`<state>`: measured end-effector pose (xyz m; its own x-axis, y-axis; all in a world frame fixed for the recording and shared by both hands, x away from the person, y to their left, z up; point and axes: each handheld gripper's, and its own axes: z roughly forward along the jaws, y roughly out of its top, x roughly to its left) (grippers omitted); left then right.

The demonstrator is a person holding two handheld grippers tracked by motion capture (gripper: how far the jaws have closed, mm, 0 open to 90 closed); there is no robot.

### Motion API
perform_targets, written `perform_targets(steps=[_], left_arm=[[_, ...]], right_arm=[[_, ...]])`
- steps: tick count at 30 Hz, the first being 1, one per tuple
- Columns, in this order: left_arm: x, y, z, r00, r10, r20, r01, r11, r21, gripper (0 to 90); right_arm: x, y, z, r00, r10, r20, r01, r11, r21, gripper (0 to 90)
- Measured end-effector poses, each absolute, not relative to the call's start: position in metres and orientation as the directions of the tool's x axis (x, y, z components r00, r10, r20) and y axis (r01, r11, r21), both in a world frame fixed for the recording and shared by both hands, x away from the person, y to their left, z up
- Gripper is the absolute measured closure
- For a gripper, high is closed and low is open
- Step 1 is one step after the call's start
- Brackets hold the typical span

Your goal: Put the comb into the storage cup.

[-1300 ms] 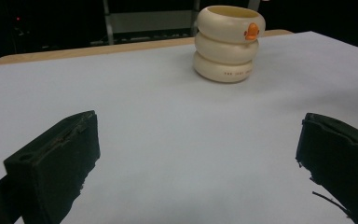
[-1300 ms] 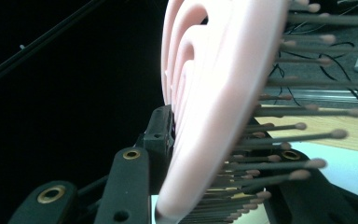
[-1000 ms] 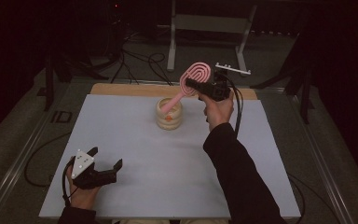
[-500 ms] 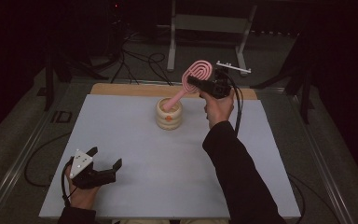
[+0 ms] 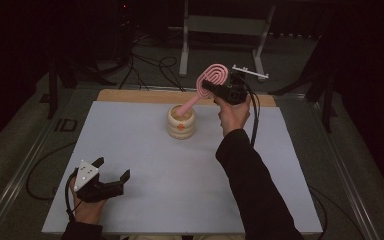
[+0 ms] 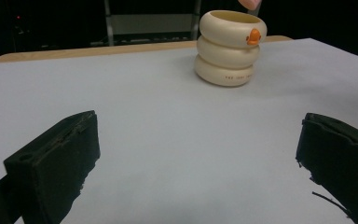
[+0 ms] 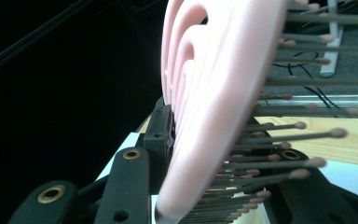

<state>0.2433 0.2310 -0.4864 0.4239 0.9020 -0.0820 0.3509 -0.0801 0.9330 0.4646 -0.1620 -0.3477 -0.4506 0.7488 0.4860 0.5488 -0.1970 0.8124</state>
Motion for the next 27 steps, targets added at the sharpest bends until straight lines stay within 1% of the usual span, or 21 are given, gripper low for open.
perform_targets(steps=[4, 5, 16, 24, 25, 27], left_arm=[[0.2433, 0.2312, -0.4864, 0.424, 0.902, -0.082, 0.351, -0.080, 0.933, 0.5], [0.2434, 0.2311, -0.4865, 0.424, 0.902, -0.082, 0.351, -0.080, 0.933, 0.5], [0.2434, 0.2308, -0.4866, 0.424, 0.902, -0.082, 0.352, -0.081, 0.933, 0.5], [0.2435, 0.2305, -0.4868, 0.424, 0.902, -0.083, 0.352, -0.079, 0.933, 0.5], [0.2436, 0.2302, -0.4870, 0.425, 0.901, -0.083, 0.353, -0.080, 0.932, 0.5], [0.2437, 0.2300, -0.4870, 0.427, 0.901, -0.080, 0.354, -0.085, 0.931, 0.5]], right_arm=[[0.4674, -0.1635, -0.3489, -0.436, 0.757, 0.486, 0.545, -0.208, 0.812, 63.9], [0.4684, -0.1634, -0.3497, -0.432, 0.770, 0.470, 0.543, -0.194, 0.817, 63.9], [0.4719, -0.1648, -0.3529, -0.414, 0.799, 0.435, 0.535, -0.173, 0.827, 63.9], [0.4741, -0.1672, -0.3544, -0.398, 0.812, 0.426, 0.533, -0.173, 0.828, 63.9], [0.4745, -0.1661, -0.3550, -0.399, 0.823, 0.406, 0.531, -0.154, 0.833, 63.9], [0.4746, -0.1651, -0.3557, -0.399, 0.825, 0.401, 0.532, -0.149, 0.834, 63.9]])
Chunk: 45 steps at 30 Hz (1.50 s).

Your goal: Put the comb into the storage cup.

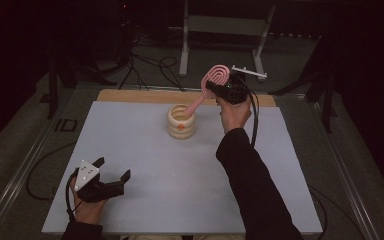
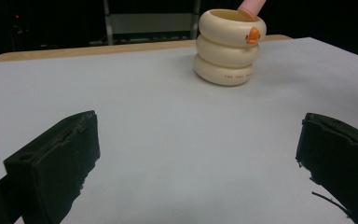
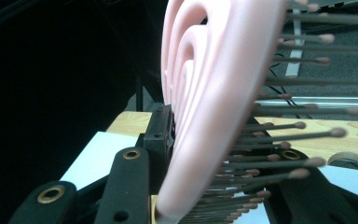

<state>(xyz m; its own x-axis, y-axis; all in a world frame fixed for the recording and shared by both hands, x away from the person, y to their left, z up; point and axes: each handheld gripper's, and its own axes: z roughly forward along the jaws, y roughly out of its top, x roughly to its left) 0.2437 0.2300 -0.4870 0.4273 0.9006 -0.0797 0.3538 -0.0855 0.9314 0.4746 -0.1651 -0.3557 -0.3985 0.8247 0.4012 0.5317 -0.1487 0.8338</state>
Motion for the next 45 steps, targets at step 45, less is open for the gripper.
perform_targets(steps=[45], left_arm=[[0.243, 0.231, -0.486, 0.424, 0.902, -0.082, 0.351, -0.081, 0.933, 0.5]], right_arm=[[0.476, -0.144, -0.378, -0.399, 0.834, 0.381, 0.550, -0.115, 0.828, 63.8]])
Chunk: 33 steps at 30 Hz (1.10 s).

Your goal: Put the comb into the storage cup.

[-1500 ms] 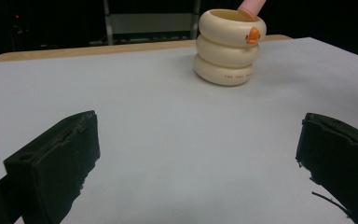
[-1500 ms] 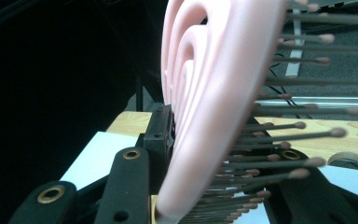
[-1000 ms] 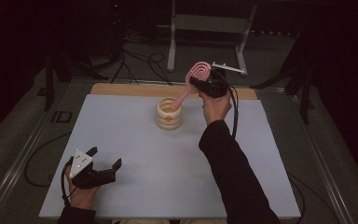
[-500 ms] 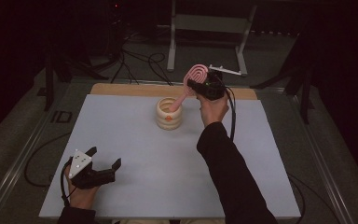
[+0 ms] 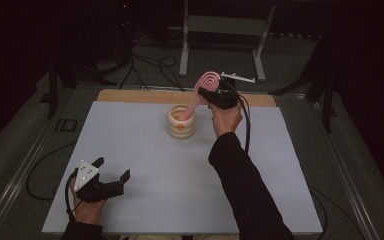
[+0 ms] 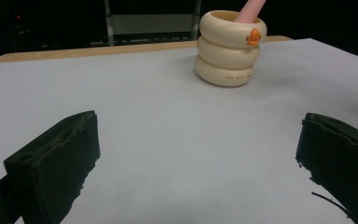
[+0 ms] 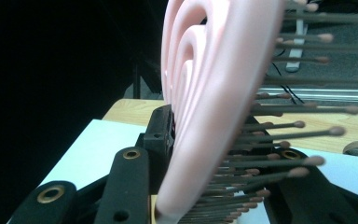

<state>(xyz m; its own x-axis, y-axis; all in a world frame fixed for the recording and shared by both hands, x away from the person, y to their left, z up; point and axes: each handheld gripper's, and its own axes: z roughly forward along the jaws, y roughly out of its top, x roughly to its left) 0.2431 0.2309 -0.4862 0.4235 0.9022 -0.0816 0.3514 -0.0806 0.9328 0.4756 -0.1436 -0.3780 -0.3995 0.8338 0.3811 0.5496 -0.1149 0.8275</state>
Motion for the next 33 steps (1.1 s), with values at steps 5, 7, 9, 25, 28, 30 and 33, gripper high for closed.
perform_targets(steps=[5, 7, 9, 25, 28, 30, 33], left_arm=[[0.243, 0.231, -0.486, 0.423, 0.902, -0.082, 0.351, -0.080, 0.933, 0.5], [0.243, 0.231, -0.486, 0.424, 0.902, -0.081, 0.351, -0.081, 0.933, 0.5], [0.243, 0.231, -0.486, 0.423, 0.902, -0.083, 0.351, -0.079, 0.933, 0.5], [0.243, 0.230, -0.487, 0.426, 0.901, -0.083, 0.352, -0.081, 0.932, 0.5], [0.243, 0.230, -0.487, 0.426, 0.901, -0.084, 0.352, -0.079, 0.933, 0.5], [0.243, 0.231, -0.487, 0.426, 0.901, -0.083, 0.351, -0.080, 0.933, 0.5], [0.243, 0.231, -0.486, 0.425, 0.901, -0.082, 0.352, -0.081, 0.933, 0.5]], right_arm=[[0.476, -0.140, -0.381, -0.403, 0.835, 0.375, 0.552, -0.105, 0.827, 63.8], [0.476, -0.139, -0.383, -0.405, 0.833, 0.376, 0.555, -0.103, 0.826, 63.8], [0.476, -0.138, -0.384, -0.405, 0.834, 0.375, 0.557, -0.100, 0.824, 63.8], [0.477, -0.131, -0.393, -0.400, 0.842, 0.361, 0.569, -0.080, 0.819, 63.8], [0.478, -0.130, -0.395, -0.399, 0.844, 0.359, 0.570, -0.078, 0.818, 63.8], [0.478, -0.128, -0.397, -0.397, 0.845, 0.358, 0.572, -0.077, 0.817, 63.8], [0.478, -0.127, -0.399, -0.395, 0.846, 0.358, 0.575, -0.076, 0.815, 63.8]])
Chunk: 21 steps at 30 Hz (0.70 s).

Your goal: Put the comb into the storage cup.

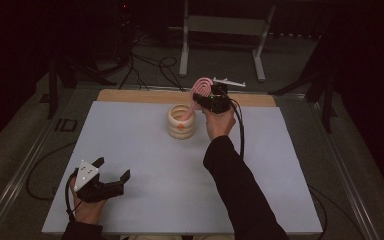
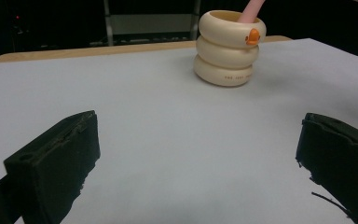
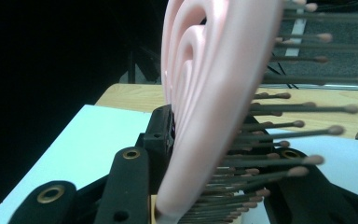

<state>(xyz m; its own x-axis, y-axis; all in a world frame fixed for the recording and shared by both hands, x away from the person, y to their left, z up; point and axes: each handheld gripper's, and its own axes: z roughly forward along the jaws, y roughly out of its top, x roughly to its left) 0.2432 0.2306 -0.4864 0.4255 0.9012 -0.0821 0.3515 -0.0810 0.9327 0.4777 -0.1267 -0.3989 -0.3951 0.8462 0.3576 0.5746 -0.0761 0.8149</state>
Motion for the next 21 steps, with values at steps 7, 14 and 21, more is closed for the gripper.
perform_targets(steps=[7, 14, 21], left_arm=[[0.243, 0.231, -0.486, 0.424, 0.902, -0.083, 0.352, -0.080, 0.933, 0.5], [0.243, 0.231, -0.486, 0.424, 0.902, -0.083, 0.352, -0.079, 0.933, 0.5], [0.243, 0.232, -0.486, 0.422, 0.902, -0.085, 0.351, -0.076, 0.933, 0.5]], right_arm=[[0.478, -0.123, -0.403, -0.399, 0.848, 0.350, 0.577, -0.064, 0.814, 63.8], [0.479, -0.119, -0.407, -0.397, 0.852, 0.341, 0.583, -0.052, 0.811, 63.8], [0.479, -0.116, -0.410, -0.400, 0.851, 0.339, 0.586, -0.047, 0.809, 63.8]])
